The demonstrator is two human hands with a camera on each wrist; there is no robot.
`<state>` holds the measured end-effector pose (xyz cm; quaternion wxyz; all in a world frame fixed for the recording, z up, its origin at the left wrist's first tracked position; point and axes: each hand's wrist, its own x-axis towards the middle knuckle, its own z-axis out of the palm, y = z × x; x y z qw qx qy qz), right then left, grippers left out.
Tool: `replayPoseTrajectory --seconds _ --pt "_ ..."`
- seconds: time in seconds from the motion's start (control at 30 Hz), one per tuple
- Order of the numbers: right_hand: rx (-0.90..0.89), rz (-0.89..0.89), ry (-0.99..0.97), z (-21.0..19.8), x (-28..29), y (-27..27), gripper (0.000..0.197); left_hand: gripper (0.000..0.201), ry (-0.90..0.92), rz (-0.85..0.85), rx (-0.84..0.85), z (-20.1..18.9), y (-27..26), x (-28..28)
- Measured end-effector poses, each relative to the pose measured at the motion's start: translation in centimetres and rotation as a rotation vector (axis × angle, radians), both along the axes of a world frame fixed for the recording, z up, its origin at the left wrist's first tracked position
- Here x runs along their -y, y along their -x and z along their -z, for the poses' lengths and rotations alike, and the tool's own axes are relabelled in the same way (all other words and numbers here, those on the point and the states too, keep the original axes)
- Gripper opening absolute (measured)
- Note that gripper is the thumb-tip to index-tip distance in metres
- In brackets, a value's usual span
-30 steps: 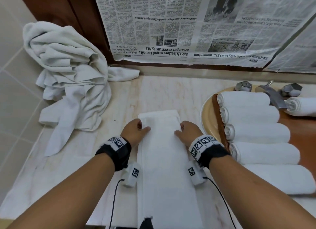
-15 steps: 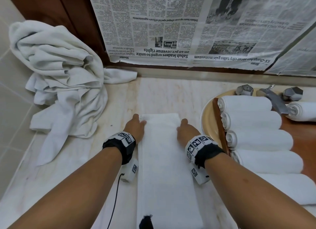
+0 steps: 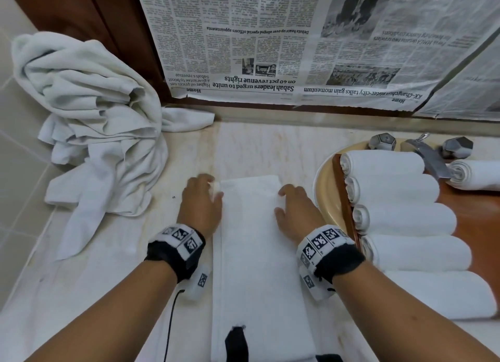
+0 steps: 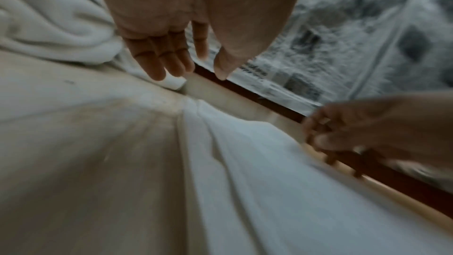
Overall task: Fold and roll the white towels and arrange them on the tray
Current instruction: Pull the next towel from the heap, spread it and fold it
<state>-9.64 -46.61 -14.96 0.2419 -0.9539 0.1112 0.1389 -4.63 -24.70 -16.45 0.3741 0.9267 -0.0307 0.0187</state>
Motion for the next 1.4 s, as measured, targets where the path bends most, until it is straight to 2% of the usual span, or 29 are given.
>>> replayPoseTrajectory --seconds 0.03,0.1,0.17,0.27,0.33,0.4,0.47,0.53,0.67,0.77,0.83,1.0,1.17,1.27,1.33,1.4 --pt "-0.027 -0.079 -0.008 0.0 -0.1 0.6 0.030 0.022 -0.026 0.133 0.013 -0.2 1.3 0.3" --pt "-0.123 -0.146 0.046 0.2 0.0 1.8 0.027 0.015 -0.108 0.421 -0.127 -0.2 4.0 0.7" --pt "-0.111 -0.100 0.163 0.4 0.1 3.2 0.037 0.024 -0.294 0.586 -0.271 0.5 6.5 0.6" --pt "-0.033 -0.108 0.147 -0.1 -0.2 5.2 0.048 0.038 -0.409 0.517 -0.260 0.7 9.0 0.2" --pt "-0.032 -0.210 0.092 -0.4 -0.6 6.7 0.038 0.037 -0.364 0.525 -0.216 0.4 10.6 0.3" --pt "-0.118 -0.316 0.063 -0.4 -1.3 8.5 0.025 0.034 -0.326 0.601 -0.248 0.3 12.6 0.1" --pt "-0.172 -0.365 0.068 0.2 -1.8 10.5 0.025 0.035 -0.339 0.650 -0.276 0.8 14.4 -0.8" --pt "-0.136 -0.356 0.085 0.5 -2.2 12.1 0.035 0.038 -0.325 0.604 -0.271 1.3 15.3 -2.1" --pt "-0.117 -0.406 0.087 0.4 -2.6 15.0 0.072 0.050 -0.335 0.564 -0.216 1.5 16.3 -3.7" --pt "-0.194 -0.453 0.079 0.9 -2.5 17.3 0.089 0.045 -0.358 0.648 -0.159 1.3 17.7 -4.2" --pt "-0.232 -0.466 0.078 1.4 -2.7 18.6 0.093 0.038 -0.331 0.730 -0.164 1.5 19.1 -4.6" --pt "-0.257 -0.435 0.172 3.1 -5.0 20.8 0.083 0.039 -0.259 0.741 -0.141 2.6 20.9 -6.9" --pt "-0.270 -0.319 0.227 4.3 -8.3 22.5 0.079 0.057 -0.485 0.785 0.008 3.4 22.8 -9.7" --pt "-0.250 -0.284 0.249 4.2 -9.6 23.2 0.078 0.058 -0.603 0.793 0.076 3.7 24.1 -11.5" --pt "-0.183 -0.233 0.270 4.3 -10.6 24.1 0.073 0.060 -0.652 0.780 0.108 4.0 25.0 -12.4" --pt "0.034 -0.157 0.272 4.4 -12.0 25.7 0.062 0.061 -0.669 0.768 0.068 3.9 25.8 -12.8"
